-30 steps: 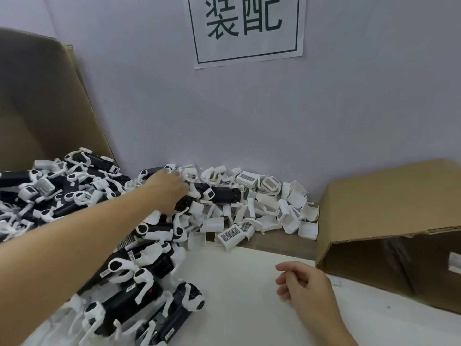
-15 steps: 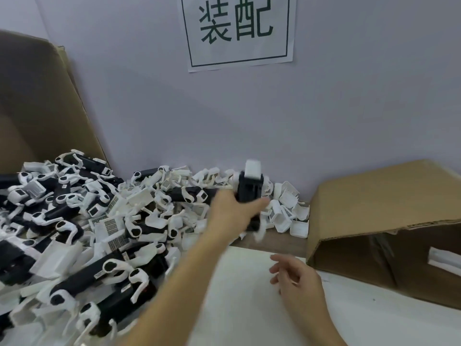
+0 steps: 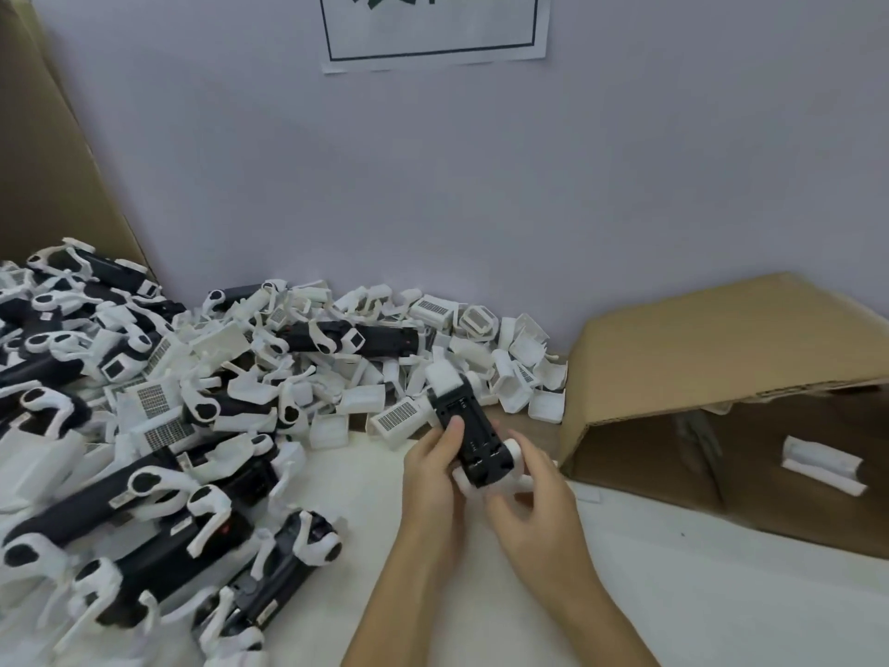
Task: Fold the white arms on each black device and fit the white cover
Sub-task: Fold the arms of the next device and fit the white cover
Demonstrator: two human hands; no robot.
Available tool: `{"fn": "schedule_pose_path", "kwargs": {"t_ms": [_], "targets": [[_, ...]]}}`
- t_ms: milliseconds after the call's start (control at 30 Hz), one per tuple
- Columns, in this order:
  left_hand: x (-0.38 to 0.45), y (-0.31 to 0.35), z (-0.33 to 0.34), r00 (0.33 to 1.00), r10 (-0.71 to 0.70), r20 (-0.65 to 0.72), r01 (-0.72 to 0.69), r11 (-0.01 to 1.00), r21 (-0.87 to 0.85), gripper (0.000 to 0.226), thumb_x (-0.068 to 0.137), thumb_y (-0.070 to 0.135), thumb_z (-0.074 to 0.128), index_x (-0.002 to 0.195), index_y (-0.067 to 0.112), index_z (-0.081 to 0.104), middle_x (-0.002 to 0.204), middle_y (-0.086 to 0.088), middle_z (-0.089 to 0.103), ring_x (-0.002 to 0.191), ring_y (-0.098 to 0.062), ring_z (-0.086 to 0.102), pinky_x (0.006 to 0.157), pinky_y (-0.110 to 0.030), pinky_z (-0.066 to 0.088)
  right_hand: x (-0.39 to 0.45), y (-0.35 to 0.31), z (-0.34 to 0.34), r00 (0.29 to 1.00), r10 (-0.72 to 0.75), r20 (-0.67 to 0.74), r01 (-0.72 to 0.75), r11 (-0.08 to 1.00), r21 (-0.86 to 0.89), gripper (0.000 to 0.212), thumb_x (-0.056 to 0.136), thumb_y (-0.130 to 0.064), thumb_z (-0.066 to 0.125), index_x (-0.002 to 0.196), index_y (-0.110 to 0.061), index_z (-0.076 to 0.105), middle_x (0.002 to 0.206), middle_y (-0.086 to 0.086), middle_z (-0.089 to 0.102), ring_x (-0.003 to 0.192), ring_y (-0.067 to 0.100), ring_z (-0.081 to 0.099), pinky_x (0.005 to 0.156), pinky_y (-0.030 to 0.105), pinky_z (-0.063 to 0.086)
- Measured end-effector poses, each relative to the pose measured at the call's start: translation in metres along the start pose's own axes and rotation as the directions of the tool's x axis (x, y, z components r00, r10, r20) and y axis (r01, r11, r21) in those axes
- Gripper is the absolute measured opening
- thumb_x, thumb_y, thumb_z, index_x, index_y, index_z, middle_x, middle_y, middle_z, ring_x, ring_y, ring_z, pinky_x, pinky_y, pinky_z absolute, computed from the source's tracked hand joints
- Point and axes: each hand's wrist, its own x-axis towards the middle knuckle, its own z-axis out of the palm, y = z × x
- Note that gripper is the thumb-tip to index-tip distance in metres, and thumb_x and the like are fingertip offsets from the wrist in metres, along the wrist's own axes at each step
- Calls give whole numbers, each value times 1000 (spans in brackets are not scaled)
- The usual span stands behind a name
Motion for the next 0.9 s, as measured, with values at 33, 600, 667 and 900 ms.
{"fn": "schedule_pose_path", "kwargs": {"t_ms": [33,600,667,900], "targets": [[1,0,1,1000,17,19,-17,999,31,43,88,29,61,110,-7,69,108,-27,71,97,-40,69,89,-46,55,0,1,-1,1000,-3,1,3,1000,24,58,78,-35,61,135,-38,49,125,-24,58,120,1,53,102,36,47],[7,-13,6,981,153,116,-173,967,188,22,78,31,73,92,17,81,91,-10,77,89,-21,72,94,-47,54,12,5,-3,984,-120,-131,84,966,-246,38,73,-48,75,107,-34,64,81,-13,65,80,2,61,68,13,45],[8,-14,6,979,166,120,-188,959,212,19,78,31,72,89,17,81,88,-9,77,86,-19,72,89,-43,55,12,5,-6,983,-128,-132,86,954,-287,38,74,-46,78,108,-35,65,78,-12,64,77,3,60,67,13,44],[5,-11,6,947,295,128,-322,864,388,11,92,24,67,90,25,77,88,-2,78,87,-14,74,75,-23,55,12,5,-6,993,-99,-71,85,981,-174,38,78,-48,72,112,-38,62,88,-13,68,87,5,64,76,26,53]]}}
